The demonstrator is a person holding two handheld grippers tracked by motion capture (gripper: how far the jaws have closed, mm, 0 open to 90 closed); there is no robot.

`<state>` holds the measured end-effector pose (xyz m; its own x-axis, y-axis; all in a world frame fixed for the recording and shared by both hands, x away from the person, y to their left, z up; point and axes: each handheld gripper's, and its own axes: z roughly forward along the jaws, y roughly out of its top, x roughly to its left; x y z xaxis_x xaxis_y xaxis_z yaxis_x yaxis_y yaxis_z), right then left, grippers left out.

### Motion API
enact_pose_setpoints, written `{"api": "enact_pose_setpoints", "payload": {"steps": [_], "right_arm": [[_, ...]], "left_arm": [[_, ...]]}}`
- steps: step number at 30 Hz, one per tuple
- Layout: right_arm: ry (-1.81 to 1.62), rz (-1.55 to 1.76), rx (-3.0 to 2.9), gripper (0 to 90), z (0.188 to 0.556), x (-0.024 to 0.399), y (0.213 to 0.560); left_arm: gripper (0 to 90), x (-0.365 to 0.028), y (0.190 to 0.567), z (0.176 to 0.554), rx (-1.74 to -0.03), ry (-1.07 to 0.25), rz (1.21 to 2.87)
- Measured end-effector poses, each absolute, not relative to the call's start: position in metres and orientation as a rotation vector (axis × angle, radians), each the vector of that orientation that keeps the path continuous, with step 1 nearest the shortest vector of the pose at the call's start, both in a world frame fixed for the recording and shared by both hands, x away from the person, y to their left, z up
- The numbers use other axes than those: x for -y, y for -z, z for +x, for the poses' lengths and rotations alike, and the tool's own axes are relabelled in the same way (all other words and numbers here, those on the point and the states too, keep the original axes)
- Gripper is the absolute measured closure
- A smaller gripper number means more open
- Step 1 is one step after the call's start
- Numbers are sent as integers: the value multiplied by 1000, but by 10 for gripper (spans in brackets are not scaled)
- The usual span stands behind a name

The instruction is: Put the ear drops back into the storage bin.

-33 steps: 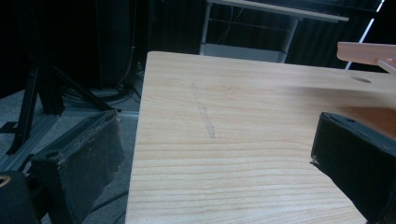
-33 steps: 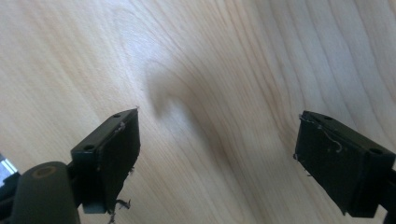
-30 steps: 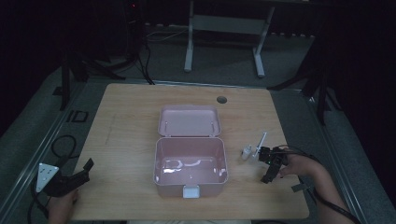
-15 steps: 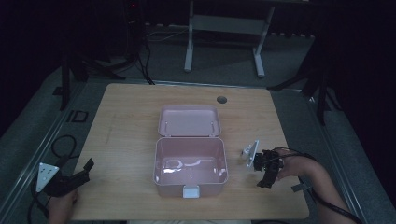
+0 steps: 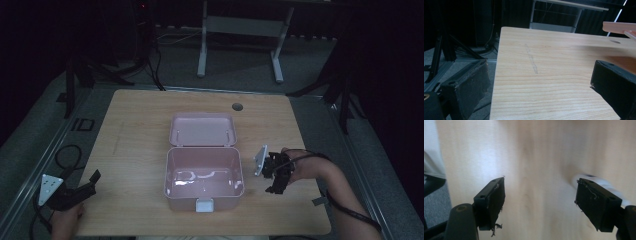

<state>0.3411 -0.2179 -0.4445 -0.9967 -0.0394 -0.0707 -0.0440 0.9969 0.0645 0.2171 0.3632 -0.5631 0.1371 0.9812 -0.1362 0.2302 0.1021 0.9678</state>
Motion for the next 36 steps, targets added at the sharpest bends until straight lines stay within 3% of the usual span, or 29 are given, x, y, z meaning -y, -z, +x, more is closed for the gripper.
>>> {"api": "enact_pose_setpoints", "payload": {"steps": [9,23,36], "right_arm": [[-93,15,-3046,275,383,211,423],[54,94,-3078,346,421,211,463],[57,1,-3082,541,425,211,485]], "left_arm": [[24,-363,563,217,-1304,-889,1347],[24,-363,563,217,-1305,-890,1352],[24,-363,563,218,-1306,-890,1360]]}}
